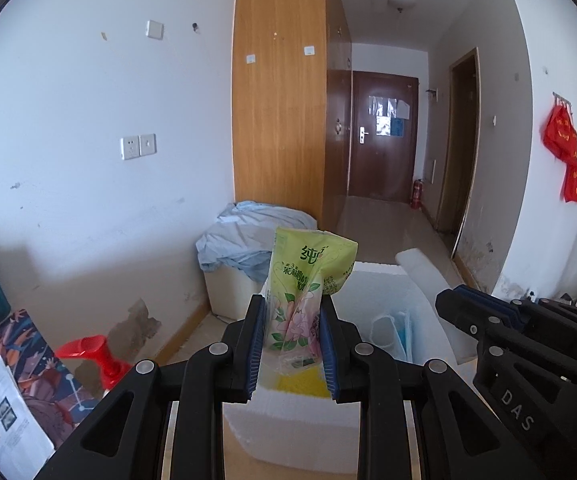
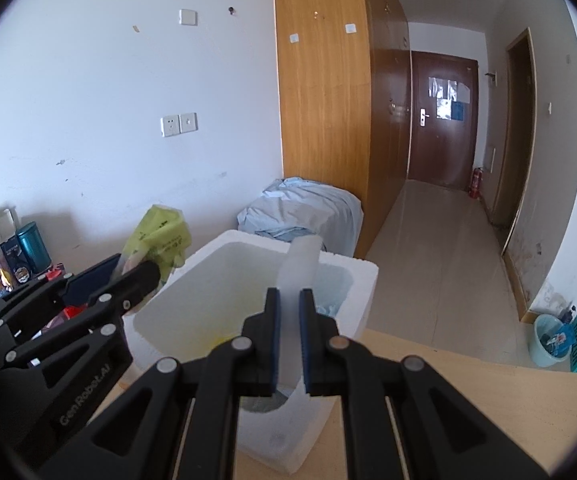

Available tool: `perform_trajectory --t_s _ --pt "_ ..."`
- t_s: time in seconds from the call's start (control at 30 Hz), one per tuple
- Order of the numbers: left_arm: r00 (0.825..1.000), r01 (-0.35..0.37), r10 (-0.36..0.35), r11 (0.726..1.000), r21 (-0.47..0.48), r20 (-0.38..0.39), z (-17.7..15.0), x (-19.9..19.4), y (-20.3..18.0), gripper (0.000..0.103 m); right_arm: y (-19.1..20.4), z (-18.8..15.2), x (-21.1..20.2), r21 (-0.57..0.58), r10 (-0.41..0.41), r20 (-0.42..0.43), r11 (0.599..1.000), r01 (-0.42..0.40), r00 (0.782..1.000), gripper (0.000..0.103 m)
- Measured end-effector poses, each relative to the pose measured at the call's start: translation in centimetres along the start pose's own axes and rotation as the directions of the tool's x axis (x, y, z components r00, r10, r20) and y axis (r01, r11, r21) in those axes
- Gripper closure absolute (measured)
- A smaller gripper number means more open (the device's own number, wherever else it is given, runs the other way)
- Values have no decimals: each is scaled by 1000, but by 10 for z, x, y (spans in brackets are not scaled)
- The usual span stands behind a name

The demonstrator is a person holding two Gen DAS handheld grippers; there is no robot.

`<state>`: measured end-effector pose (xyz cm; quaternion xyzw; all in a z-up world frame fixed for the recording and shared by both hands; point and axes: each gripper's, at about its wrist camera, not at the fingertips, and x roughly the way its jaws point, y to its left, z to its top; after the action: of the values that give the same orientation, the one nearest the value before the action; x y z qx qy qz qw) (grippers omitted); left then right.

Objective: Organize soft objects
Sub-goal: 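Carry the tissue pack and foam strip together toward the white foam box, then open the left tool to drop the tissue pack into the foam box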

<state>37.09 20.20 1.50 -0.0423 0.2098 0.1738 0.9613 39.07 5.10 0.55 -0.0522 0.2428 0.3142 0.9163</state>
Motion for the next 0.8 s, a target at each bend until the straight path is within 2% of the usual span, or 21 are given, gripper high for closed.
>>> perform_trajectory --t_s 0.47,0.8 --pt "999 -23 24 1000 3 -24 -1 32 -7 76 -5 4 16 -2 -2 -23 1000 2 1000 92" --pt "999 -4 6 999 34 -46 -3 44 -20 76 -9 7 23 6 -15 -37 1000 15 999 92"
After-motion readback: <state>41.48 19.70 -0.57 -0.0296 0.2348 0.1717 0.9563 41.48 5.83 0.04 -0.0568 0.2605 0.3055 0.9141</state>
